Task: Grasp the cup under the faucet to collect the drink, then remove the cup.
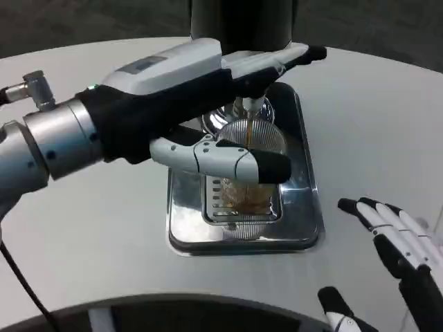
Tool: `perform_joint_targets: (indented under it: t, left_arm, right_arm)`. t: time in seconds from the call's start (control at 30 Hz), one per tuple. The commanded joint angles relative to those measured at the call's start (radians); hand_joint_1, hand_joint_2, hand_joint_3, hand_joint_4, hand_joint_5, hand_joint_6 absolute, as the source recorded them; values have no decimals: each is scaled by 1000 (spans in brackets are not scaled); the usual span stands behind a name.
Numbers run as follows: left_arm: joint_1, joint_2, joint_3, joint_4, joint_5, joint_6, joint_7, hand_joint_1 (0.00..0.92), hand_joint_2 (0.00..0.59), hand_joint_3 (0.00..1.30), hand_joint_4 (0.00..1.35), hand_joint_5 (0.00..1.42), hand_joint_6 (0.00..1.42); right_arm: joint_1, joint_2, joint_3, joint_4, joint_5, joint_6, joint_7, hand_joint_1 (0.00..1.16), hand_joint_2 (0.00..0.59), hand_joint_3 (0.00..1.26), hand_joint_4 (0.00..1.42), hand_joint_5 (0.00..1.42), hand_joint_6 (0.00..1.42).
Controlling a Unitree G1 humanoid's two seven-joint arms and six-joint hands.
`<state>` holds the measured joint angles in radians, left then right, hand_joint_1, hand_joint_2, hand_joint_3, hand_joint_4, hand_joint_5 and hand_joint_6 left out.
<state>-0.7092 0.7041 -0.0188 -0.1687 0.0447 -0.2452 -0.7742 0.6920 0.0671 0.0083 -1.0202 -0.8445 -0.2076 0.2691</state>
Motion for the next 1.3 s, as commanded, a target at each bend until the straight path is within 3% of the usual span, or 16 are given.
perform_joint_targets:
  t: [0.03,0.23,0.37,0.5,0.6,0.67,0.83,1.03,1.3]
  left_arm:
    - [20,14,-3,-24,1,-7,1,0,83,0,0,28,0]
    - [34,21,-4,-47,15,-7,6,0,86,0,0,3,0]
    - [54,19,-3,-68,15,3,15,0,86,0,0,1,0]
    - [65,24,-4,-83,18,9,20,0,86,0,0,0,0]
    - [80,26,-5,-99,18,16,22,0,86,0,0,0,0]
    - [92,27,-5,-109,17,22,25,0,86,0,0,0,0]
    - [102,30,-8,-117,19,32,34,0,86,0,0,0,0]
    - [106,29,-16,-119,23,38,39,0,86,0,0,0,0]
    - [100,29,-24,-117,28,39,44,0,86,0,0,0,0]
  right_arm:
    - [-62,2,30,55,34,74,1,509,403,116,96,75,80]
    - [-202,-27,51,151,-2,120,-11,545,352,68,46,44,65]
    - [-299,-42,51,219,19,174,-15,568,322,32,15,28,64]
    - [-402,-40,41,307,83,250,-18,607,299,4,1,4,50]
    - [-439,-4,24,345,179,323,-33,641,284,0,0,4,49]
    - [-487,-6,9,391,228,350,-48,668,263,0,0,4,49]
    - [-575,-60,14,471,276,359,-72,719,229,0,0,0,34]
    - [-691,-121,67,561,261,351,-99,787,194,0,0,0,1]
    - [-779,-111,82,661,308,370,-167,797,190,0,0,0,0]
